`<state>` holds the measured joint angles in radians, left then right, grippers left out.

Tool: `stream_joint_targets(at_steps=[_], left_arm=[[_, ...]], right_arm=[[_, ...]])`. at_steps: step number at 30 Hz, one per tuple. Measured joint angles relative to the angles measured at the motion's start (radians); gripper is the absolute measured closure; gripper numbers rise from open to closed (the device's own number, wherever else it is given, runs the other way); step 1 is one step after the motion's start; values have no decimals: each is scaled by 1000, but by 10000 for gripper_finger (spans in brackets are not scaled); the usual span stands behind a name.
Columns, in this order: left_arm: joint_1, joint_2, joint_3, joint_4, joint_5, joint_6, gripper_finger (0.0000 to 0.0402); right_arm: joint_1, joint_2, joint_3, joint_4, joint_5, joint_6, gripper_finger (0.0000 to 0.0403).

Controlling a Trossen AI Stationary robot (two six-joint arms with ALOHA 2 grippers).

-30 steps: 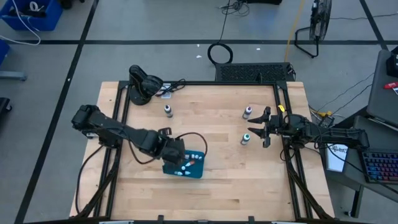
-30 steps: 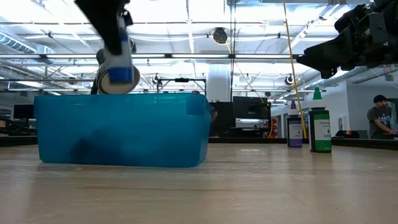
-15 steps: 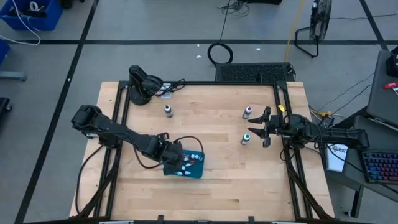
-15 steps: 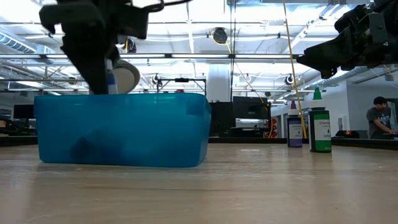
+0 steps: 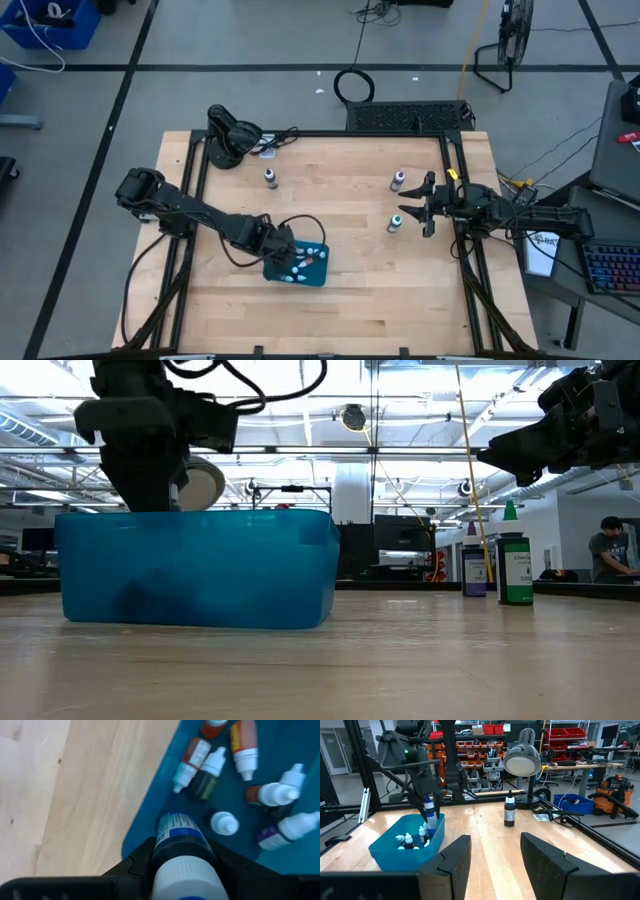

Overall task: Pick & Place food coloring
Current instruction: Put the large blue coloring bottle into the blue bin, then put the large black coloring bottle into the blue bin

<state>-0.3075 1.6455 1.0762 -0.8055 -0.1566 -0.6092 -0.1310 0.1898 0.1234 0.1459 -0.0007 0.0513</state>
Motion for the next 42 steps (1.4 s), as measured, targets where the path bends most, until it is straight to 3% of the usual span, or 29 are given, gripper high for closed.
stream_joint_targets(at_steps=[7, 14, 20, 28, 34, 38, 42], left_arm=[[17, 0, -17, 0, 0, -22, 260], [18, 0, -7, -3, 0, 31, 121], [18, 0, 40, -12, 0, 38, 59], [19, 0, 199, -148, -32, 88, 42], [42, 0, 345, -424, -263, 108, 42], [151, 0, 424, -544, -297, 159, 41], [308, 0, 461, -551, -295, 252, 41]], right_arm=[[0, 0, 0, 0, 0, 0, 243], [0, 0, 0, 0, 0, 0, 243], [0, 0, 0, 0, 0, 0, 243], [0, 0, 0, 0, 0, 0, 243], [0, 0, 0, 0, 0, 0, 243], [0, 0, 0, 0, 0, 0, 243], [0, 0, 0, 0, 0, 0, 243]])
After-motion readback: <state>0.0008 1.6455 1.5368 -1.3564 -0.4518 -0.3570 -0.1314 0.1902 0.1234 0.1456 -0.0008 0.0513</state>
